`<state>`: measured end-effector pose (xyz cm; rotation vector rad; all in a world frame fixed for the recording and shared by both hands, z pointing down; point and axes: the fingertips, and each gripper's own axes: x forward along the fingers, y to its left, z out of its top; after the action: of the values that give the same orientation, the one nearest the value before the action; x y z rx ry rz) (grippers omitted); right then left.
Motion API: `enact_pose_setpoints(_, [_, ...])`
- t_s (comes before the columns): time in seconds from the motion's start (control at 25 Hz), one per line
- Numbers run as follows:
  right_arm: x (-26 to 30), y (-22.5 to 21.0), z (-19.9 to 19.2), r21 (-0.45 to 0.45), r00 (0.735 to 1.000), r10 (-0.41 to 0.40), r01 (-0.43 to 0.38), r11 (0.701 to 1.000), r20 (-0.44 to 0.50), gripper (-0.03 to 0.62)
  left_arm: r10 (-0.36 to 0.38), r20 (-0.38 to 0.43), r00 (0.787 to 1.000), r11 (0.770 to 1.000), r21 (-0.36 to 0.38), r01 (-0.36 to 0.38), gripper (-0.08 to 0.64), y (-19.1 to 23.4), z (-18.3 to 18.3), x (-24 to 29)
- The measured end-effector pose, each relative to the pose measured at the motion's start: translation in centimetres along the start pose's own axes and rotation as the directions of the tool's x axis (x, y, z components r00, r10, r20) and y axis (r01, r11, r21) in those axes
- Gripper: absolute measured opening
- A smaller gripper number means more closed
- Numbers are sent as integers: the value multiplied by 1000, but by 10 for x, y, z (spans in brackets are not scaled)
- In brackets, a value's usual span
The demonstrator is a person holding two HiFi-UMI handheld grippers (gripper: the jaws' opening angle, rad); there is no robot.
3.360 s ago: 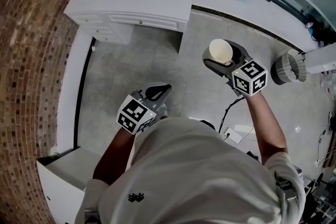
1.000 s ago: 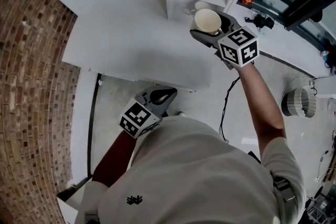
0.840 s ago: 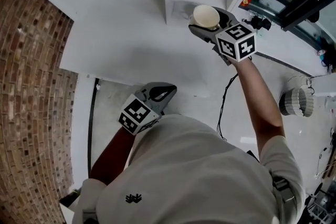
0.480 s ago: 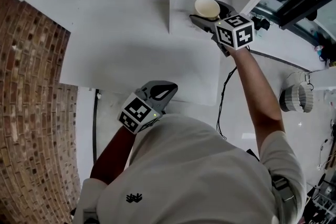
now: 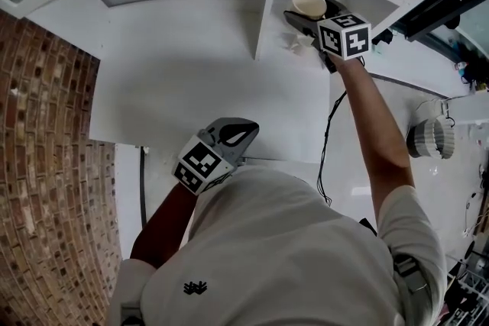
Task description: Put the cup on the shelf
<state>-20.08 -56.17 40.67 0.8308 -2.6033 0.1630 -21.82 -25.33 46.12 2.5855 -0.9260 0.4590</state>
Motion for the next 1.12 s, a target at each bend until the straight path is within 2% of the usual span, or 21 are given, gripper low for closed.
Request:
enact_pose_setpoints(0.56, [63,-34,6,32,993,-114,115,993,-21,437,-10,-16,1000,1000,-5,10,6,56,-9,-27])
enact_pose_setpoints(0.92, [71,-39,8,51,992,-128,128,990,-1,442,-24,-2,1000,1000,-14,24,6,72,-13,-32])
enact_pose_setpoints(1.12, [73,-39,4,27,991,-135,136,990,-12,459,-37,-6,999,999,-16,37,6,72,-15,-30])
